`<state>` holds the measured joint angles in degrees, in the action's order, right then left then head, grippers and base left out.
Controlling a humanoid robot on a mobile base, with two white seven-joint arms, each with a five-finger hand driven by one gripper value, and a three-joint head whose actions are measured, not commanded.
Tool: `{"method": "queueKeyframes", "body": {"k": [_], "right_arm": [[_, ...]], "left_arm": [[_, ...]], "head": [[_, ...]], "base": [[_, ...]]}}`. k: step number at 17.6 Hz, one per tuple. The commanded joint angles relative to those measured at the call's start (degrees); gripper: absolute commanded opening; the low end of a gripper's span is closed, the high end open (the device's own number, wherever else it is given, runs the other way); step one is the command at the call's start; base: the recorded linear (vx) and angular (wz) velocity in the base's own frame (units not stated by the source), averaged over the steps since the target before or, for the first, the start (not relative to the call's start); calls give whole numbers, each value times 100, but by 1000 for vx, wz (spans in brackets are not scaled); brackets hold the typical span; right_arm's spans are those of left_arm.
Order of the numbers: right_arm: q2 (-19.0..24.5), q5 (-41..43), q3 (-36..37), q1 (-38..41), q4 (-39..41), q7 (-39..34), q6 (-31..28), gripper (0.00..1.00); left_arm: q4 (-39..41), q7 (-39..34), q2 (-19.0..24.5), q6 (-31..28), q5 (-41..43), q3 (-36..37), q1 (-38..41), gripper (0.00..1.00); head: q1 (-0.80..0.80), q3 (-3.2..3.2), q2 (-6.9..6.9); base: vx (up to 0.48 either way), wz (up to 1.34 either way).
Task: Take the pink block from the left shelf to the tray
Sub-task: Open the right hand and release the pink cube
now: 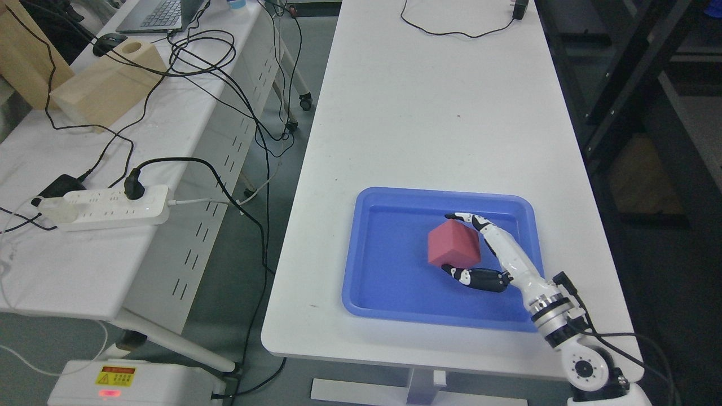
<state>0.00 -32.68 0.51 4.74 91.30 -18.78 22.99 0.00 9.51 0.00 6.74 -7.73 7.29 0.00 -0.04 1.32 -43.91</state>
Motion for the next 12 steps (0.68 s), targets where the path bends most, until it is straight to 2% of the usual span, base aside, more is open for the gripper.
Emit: {"method": "queueKeyframes", "body": {"k": [1,4,9,12], "right_arm": [[-100,719,151,36,-7,-30,-14,93],[-100,964,273,36,-7,-21,-14,99],[-100,1447,502,36,37,32,188,99],[-100,2903,668,19,28,32,232,99]], "left_arm": [[100,-1,100,3,0,0,114,100],[100,-1,100,3,0,0,114,100],[100,-1,100,3,0,0,114,100],[100,-1,100,3,0,0,114,100]], "head": [[0,0,0],[0,0,0],[0,0,0],[0,0,0]], "base": [[0,0],[0,0],[0,0],[0,0]]}}
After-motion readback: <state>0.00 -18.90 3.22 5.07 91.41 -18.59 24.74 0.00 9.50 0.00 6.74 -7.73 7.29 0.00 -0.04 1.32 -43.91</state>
